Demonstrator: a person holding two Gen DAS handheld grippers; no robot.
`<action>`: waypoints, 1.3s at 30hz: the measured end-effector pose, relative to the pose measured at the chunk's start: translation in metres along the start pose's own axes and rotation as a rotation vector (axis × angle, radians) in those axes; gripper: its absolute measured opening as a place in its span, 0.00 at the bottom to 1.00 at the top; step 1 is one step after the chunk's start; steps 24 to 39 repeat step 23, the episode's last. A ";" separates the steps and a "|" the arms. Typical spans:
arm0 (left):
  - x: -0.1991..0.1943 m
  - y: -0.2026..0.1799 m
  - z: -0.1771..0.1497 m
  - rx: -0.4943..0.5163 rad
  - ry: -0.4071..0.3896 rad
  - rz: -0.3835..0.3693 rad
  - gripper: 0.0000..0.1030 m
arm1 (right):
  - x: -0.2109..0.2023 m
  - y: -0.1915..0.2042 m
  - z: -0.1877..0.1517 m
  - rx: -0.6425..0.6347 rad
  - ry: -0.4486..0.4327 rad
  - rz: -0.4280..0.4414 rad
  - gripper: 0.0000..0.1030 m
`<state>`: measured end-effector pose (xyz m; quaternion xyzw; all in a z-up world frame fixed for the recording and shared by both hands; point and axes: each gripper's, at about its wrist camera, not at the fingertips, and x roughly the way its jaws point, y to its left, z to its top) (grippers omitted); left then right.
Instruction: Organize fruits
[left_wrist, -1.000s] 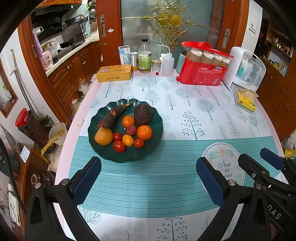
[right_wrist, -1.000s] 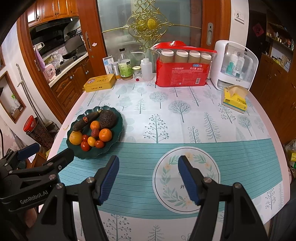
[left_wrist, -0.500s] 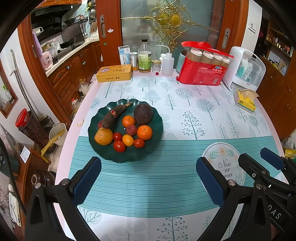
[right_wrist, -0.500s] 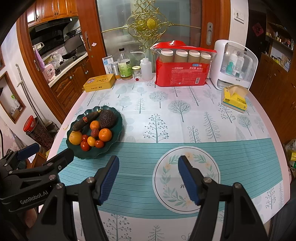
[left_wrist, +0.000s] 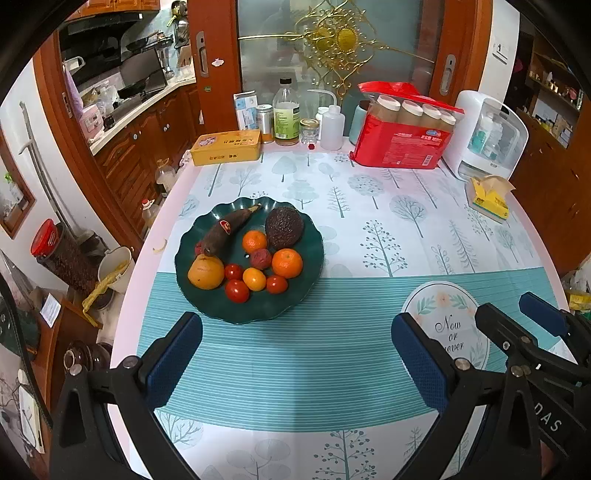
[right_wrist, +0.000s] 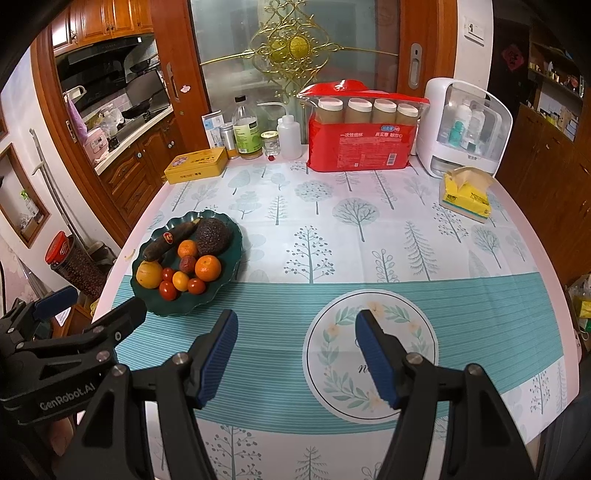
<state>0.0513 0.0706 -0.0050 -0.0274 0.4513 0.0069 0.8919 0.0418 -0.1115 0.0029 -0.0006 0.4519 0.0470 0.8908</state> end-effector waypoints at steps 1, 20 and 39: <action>0.001 -0.001 -0.001 0.003 -0.002 -0.001 0.99 | 0.000 -0.001 -0.001 0.002 0.000 -0.001 0.65; 0.001 -0.003 -0.003 0.010 -0.006 -0.001 0.99 | -0.003 -0.001 -0.001 0.004 -0.005 -0.011 0.65; 0.001 -0.003 -0.002 0.010 -0.005 -0.001 0.99 | -0.003 0.000 -0.001 0.003 -0.004 -0.012 0.65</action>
